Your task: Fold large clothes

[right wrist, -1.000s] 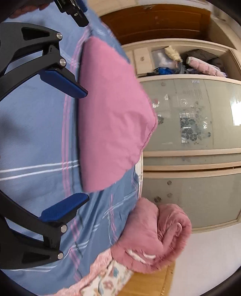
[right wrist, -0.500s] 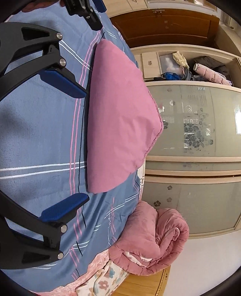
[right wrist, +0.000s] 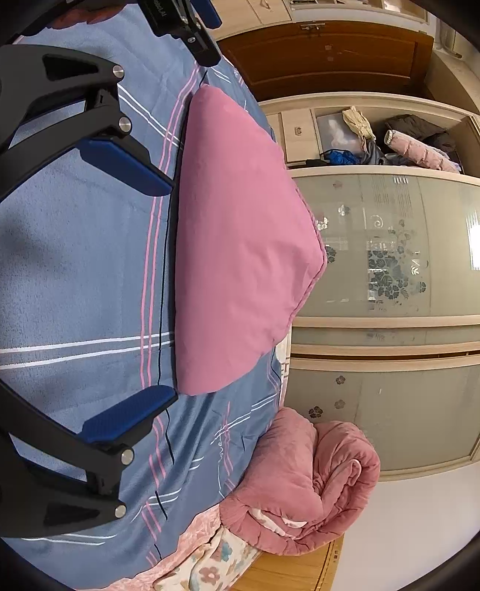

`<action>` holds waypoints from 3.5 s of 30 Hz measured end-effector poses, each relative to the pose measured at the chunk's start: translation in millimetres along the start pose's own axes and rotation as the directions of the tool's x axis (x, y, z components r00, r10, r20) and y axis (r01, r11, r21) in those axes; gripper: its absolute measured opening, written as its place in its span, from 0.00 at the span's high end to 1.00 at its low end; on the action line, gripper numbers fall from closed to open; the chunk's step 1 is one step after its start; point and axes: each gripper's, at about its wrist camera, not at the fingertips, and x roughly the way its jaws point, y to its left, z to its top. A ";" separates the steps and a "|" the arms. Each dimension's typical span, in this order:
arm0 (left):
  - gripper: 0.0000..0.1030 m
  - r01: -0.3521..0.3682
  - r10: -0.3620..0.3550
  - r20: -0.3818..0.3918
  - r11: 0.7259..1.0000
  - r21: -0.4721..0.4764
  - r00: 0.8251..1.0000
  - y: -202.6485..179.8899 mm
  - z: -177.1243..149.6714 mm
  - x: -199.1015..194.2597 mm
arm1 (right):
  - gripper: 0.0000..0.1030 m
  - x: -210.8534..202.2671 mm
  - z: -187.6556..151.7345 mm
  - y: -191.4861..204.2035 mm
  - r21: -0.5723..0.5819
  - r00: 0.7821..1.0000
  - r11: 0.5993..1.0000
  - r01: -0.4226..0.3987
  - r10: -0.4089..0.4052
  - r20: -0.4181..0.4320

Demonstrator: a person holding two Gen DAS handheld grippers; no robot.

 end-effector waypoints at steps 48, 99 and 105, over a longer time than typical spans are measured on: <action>0.02 0.035 -0.016 -0.277 0.997 0.065 0.961 -60.6 107.4 479.5 | 0.01 482.0 121.5 11.0 0.052 0.950 0.993 0.105 -0.084 -0.301; 0.02 -0.028 0.028 -0.061 1.000 0.008 0.998 -5.6 -34.5 -22.3 | 0.01 -30.2 -38.4 24.3 -0.075 1.000 0.997 -0.022 0.020 -0.022; 0.02 -0.063 0.063 -0.105 0.998 0.005 0.992 -4.0 -32.2 -17.8 | 0.01 -28.4 -34.7 15.1 0.040 0.999 0.998 -0.049 0.049 -0.017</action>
